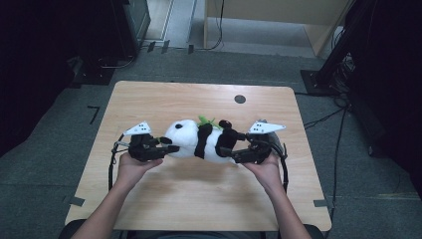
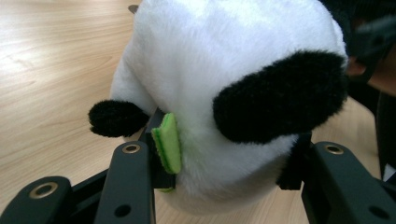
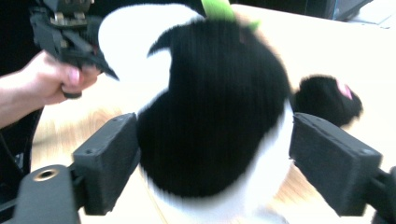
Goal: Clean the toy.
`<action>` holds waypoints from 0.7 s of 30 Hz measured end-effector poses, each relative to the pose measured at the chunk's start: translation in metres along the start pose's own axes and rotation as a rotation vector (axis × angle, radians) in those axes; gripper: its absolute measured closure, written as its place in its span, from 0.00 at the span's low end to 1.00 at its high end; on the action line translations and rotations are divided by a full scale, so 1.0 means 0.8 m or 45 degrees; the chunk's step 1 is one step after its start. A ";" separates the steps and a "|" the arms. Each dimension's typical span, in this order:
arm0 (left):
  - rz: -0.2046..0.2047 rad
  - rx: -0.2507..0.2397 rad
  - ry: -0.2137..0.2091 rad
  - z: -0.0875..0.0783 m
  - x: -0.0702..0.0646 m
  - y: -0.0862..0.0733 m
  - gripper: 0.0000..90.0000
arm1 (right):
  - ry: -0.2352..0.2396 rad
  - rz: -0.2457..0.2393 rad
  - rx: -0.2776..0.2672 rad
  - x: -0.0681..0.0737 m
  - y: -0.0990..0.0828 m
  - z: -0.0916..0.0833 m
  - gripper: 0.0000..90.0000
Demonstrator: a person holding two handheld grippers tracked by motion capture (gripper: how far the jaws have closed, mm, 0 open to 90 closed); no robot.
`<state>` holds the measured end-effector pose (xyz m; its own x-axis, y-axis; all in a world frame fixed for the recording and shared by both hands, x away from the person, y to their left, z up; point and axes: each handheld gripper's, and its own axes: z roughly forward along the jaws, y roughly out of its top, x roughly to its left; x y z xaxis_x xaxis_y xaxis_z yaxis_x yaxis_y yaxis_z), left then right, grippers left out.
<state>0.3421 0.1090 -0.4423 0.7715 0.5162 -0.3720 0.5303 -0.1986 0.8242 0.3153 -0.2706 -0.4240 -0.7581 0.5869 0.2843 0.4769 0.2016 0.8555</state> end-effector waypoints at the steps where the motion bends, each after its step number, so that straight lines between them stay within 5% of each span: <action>1: -0.029 -0.016 -0.007 -0.003 0.002 0.001 0.58 | -0.005 -0.023 0.000 0.000 -0.002 -0.001 0.15; 3: -0.066 -0.031 -0.021 -0.007 0.006 0.002 0.58 | -0.030 -0.099 -0.029 0.002 -0.010 -0.001 0.12; 9: -0.122 -0.008 -0.088 -0.002 0.002 0.005 0.58 | 0.015 -0.170 0.017 0.006 -0.021 0.023 0.03; 15: -0.140 0.008 -0.098 0.009 -0.010 0.004 0.56 | -0.112 -0.199 0.099 0.016 -0.019 0.039 0.00; 18: -0.117 0.001 -0.079 0.011 -0.015 0.003 0.54 | -0.231 -0.281 0.122 0.024 -0.021 0.044 0.08; 21: -0.108 -0.017 -0.064 0.011 -0.017 0.003 0.48 | -0.227 -0.254 0.075 0.021 -0.021 0.039 0.24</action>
<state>0.3362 0.0938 -0.4392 0.7409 0.4879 -0.4615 0.5901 -0.1448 0.7942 0.3087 -0.2396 -0.4470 -0.7518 0.6588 0.0274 0.3550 0.3693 0.8588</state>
